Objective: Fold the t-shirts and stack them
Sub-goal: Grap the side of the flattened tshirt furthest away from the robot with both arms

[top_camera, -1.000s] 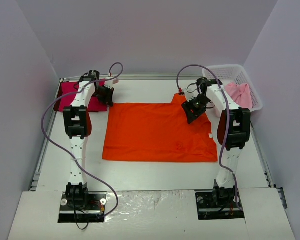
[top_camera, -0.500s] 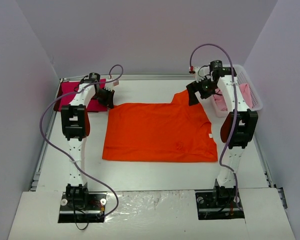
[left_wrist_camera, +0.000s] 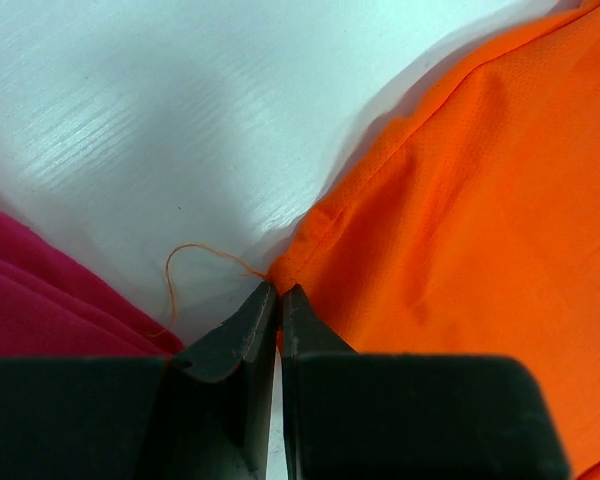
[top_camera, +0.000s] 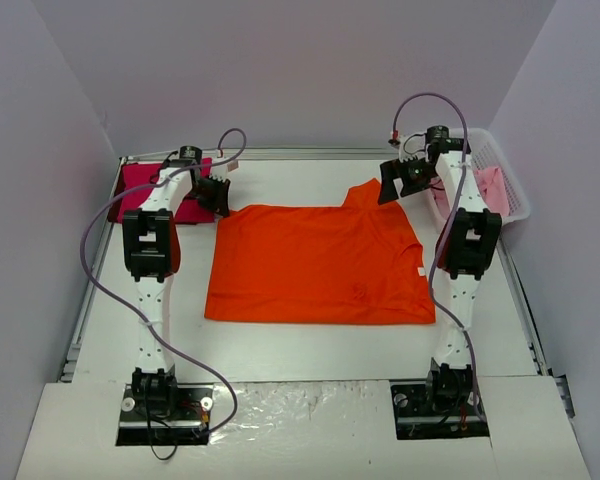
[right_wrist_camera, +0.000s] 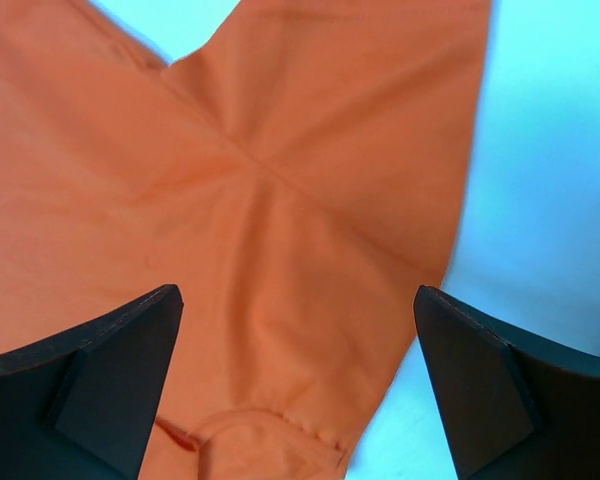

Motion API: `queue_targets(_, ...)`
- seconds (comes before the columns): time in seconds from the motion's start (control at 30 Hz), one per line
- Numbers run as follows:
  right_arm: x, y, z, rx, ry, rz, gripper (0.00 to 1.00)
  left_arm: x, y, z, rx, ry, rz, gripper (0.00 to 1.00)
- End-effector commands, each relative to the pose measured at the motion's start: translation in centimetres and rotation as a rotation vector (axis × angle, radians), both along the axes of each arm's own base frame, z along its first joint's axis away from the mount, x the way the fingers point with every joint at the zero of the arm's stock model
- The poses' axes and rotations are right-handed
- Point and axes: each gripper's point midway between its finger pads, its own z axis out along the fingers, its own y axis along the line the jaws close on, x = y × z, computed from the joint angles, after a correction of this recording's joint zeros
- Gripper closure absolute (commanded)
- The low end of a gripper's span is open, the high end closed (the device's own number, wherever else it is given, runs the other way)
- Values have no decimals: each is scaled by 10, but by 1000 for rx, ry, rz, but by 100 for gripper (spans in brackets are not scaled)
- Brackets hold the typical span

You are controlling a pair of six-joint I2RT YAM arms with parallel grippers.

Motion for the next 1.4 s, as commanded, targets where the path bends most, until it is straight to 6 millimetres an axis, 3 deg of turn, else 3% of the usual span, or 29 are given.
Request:
queue_targets(0.0,11,-2,4,-10,-9,-26,2,-2,-7,27,-7,-41,-5,98)
queue_targets(0.43,43,-7,-37,-120,-38,-54,11,-8,-7,24,2,-36,-8,98)
queue_targets(0.7,74,-12,-43,-204,-138,-117,12,-13,-7,23,-2,-31,-9,98)
queue_targets(0.97,83,-7,-52,-171,-147,-132,14,-15,-8,18,-7,-23,-14,98)
queue_targets(1.03,81,11,-60,-164,-135,-105,16,-15,-8,18,-10,-19,-12,98)
queue_targets(1.17,79,22,-75,-148,-110,-93,22,-16,-8,16,-10,-15,-14,98)
queue_targets(1.37,82,38,-82,-123,-103,-93,33,-18,-10,13,-16,-5,-18,98)
